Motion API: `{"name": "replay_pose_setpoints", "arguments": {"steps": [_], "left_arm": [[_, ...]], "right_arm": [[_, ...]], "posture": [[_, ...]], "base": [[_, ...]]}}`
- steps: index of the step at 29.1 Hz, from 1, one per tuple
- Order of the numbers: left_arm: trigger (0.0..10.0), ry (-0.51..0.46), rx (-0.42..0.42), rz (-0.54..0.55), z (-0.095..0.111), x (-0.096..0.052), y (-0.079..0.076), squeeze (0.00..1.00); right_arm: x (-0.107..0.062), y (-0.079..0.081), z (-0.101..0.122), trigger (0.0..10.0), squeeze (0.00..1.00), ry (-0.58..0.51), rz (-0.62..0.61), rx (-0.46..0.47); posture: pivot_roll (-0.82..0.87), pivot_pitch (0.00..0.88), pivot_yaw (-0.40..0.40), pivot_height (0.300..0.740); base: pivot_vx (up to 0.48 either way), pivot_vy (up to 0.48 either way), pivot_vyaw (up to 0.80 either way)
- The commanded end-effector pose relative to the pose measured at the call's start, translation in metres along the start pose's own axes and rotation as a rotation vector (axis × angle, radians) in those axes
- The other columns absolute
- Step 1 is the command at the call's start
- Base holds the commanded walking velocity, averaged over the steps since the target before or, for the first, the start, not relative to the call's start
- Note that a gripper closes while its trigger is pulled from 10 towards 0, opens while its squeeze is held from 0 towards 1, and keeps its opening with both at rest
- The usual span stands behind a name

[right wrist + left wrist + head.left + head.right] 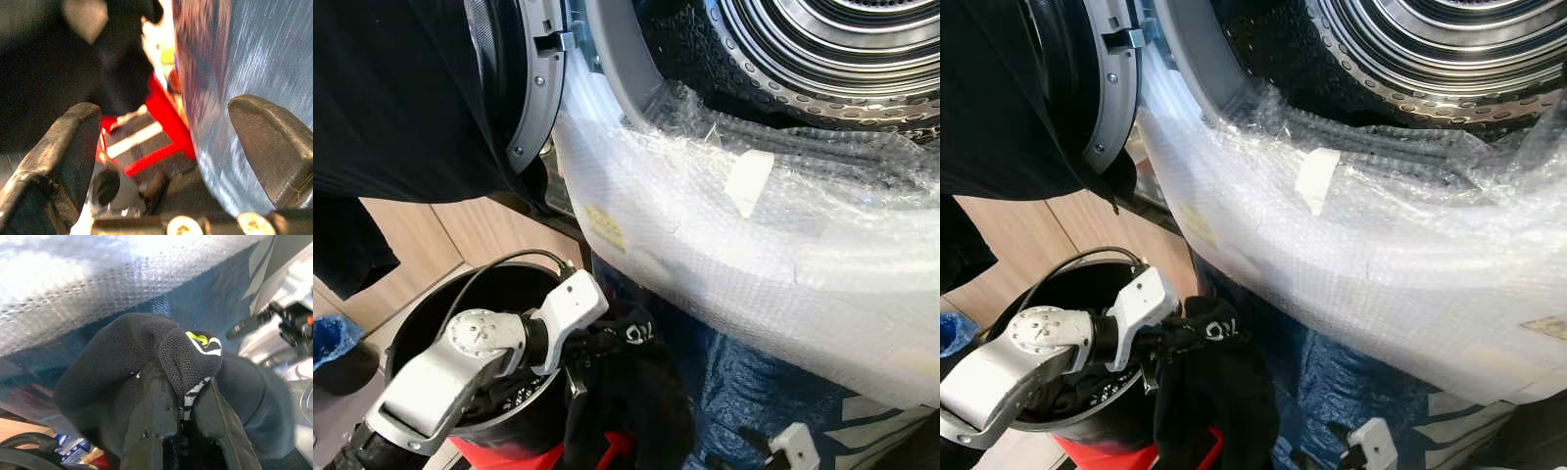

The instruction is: Clothes washing

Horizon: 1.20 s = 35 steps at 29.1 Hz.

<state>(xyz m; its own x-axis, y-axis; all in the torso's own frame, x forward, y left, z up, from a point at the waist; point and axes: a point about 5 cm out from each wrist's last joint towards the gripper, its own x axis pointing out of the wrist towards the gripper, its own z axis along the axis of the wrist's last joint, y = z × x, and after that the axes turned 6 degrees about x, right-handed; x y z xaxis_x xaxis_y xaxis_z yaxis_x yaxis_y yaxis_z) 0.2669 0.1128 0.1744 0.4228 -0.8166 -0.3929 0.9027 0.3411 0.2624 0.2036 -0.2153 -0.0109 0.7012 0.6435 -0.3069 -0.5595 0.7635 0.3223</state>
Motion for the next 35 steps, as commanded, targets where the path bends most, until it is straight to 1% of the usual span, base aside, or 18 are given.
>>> {"name": "replay_pose_setpoints", "arguments": {"steps": [1, 5, 7, 8, 9, 11, 14, 16, 18, 20, 23, 25, 26, 28, 29, 31, 33, 35], "left_arm": [[0.0, -0.001, 0.022, -0.01, -0.001, 0.001, -0.003, 0.0], [0.0, -0.011, 0.022, -0.011, 0.001, 0.004, -0.004, 0.0], [0.0, -0.021, 0.022, -0.012, 0.001, 0.008, -0.004, 0.0], [0.0, -0.019, 0.035, -0.018, 0.001, 0.011, -0.003, 0.0], [0.0, -0.02, 0.038, -0.025, 0.001, 0.011, -0.004, 0.0], [0.0, -0.024, 0.041, -0.039, 0.001, 0.014, -0.005, 0.0], [0.0, -0.026, 0.042, -0.044, 0.002, 0.016, -0.006, 0.0], [0.0, -0.039, 0.053, -0.059, 0.006, 0.021, -0.007, 0.0], [0.0, -0.073, 0.068, -0.052, 0.014, 0.028, -0.007, 0.0], [0.0, -0.096, 0.072, -0.043, 0.018, 0.033, -0.009, 0.0], [0.0, -0.111, 0.049, -0.06, 0.018, 0.041, -0.015, 0.0], [0.0, -0.132, 0.039, -0.05, 0.021, 0.046, -0.013, 0.0], [0.0, -0.141, 0.032, -0.04, 0.023, 0.048, -0.012, 0.0], [0.0, -0.141, 0.032, -0.04, 0.023, 0.048, -0.012, 0.0], [0.0, -0.151, 0.023, -0.034, 0.025, 0.051, -0.013, 0.0], [0.0, -0.162, 0.014, -0.043, 0.027, 0.053, -0.016, 0.0], [0.0, -0.18, 0.009, -0.056, 0.031, 0.054, -0.02, 0.0], [0.0, -0.186, 0.007, -0.06, 0.032, 0.055, -0.021, 0.0]], "right_arm": [[-0.004, 0.002, 0.014, 10.0, 0.0, -0.047, 0.061, -0.026], [-0.009, 0.003, 0.029, 10.0, 0.0, -0.083, 0.107, -0.055], [-0.006, 0.006, 0.035, 10.0, 0.0, -0.091, 0.137, -0.07], [-0.003, 0.017, 0.042, 10.0, 0.0, -0.111, 0.221, -0.056], [-0.001, 0.022, 0.046, 10.0, 0.0, -0.12, 0.25, -0.064], [0.002, 0.027, 0.054, 10.0, 0.0, -0.137, 0.269, -0.094], [0.003, 0.03, 0.06, 10.0, 0.0, -0.153, 0.273, -0.106], [0.007, 0.039, 0.072, 10.0, 0.0, -0.208, 0.321, -0.103], [0.011, 0.052, 0.079, 10.0, 0.0, -0.212, 0.371, -0.138], [0.013, 0.057, 0.079, 10.0, 0.0, -0.202, 0.38, -0.163], [0.02, 0.061, 0.078, 10.0, 0.0, -0.193, 0.374, -0.154], [0.03, 0.06, 0.081, 10.0, 0.0, -0.214, 0.33, -0.166], [0.034, 0.059, 0.087, 10.0, 0.0, -0.255, 0.304, -0.15], [0.034, 0.059, 0.087, 10.0, 0.0, -0.255, 0.304, -0.15], [0.036, 0.065, 0.088, 10.0, 0.0, -0.268, 0.319, -0.146], [0.038, 0.071, 0.085, 10.0, 0.0, -0.246, 0.331, -0.157], [0.039, 0.067, 0.085, 10.0, 0.0, -0.256, 0.288, -0.154], [0.039, 0.068, 0.086, 10.0, 0.0, -0.263, 0.291, -0.145]], "posture": [[0.12, 0.075, 0.092, 0.74], [0.12, 0.087, 0.09, 0.74], [0.12, 0.089, 0.088, 0.74], [0.12, 0.093, 0.086, 0.74], [0.12, 0.094, 0.088, 0.74], [0.12, 0.1, 0.095, 0.74], [0.12, 0.099, 0.09, 0.74], [0.12, 0.103, 0.093, 0.74], [0.12, 0.109, 0.097, 0.74], [0.12, 0.112, 0.09, 0.74], [0.12, 0.099, 0.09, 0.74], [0.13, 0.109, 0.094, 0.74], [0.12, 0.124, 0.1, 0.74], [0.12, 0.124, 0.1, 0.74], [0.13, 0.127, 0.092, 0.74], [0.12, 0.123, 0.096, 0.74], [0.13, 0.135, 0.098, 0.74], [0.13, 0.135, 0.098, 0.74]], "base": [[0.0, 0.0, 0.0], [0.0, 0.0, 0.0], [0.0, 0.0, 0.0], [0.0, 0.0, 0.0], [0.0, 0.0, 0.0], [0.0, 0.0, 0.0], [0.0, 0.0, 0.0], [0.0, 0.0, 0.0], [0.0, 0.0, 0.0], [0.0, 0.0, 0.0], [0.0, 0.0, 0.0], [0.0, 0.0, 0.0], [0.0, 0.0, 0.0], [0.0, 0.0, 0.0], [0.0, 0.0, 0.0], [0.0, 0.0, 0.0], [0.0, 0.0, 0.0], [0.0, 0.0, 0.0]]}}
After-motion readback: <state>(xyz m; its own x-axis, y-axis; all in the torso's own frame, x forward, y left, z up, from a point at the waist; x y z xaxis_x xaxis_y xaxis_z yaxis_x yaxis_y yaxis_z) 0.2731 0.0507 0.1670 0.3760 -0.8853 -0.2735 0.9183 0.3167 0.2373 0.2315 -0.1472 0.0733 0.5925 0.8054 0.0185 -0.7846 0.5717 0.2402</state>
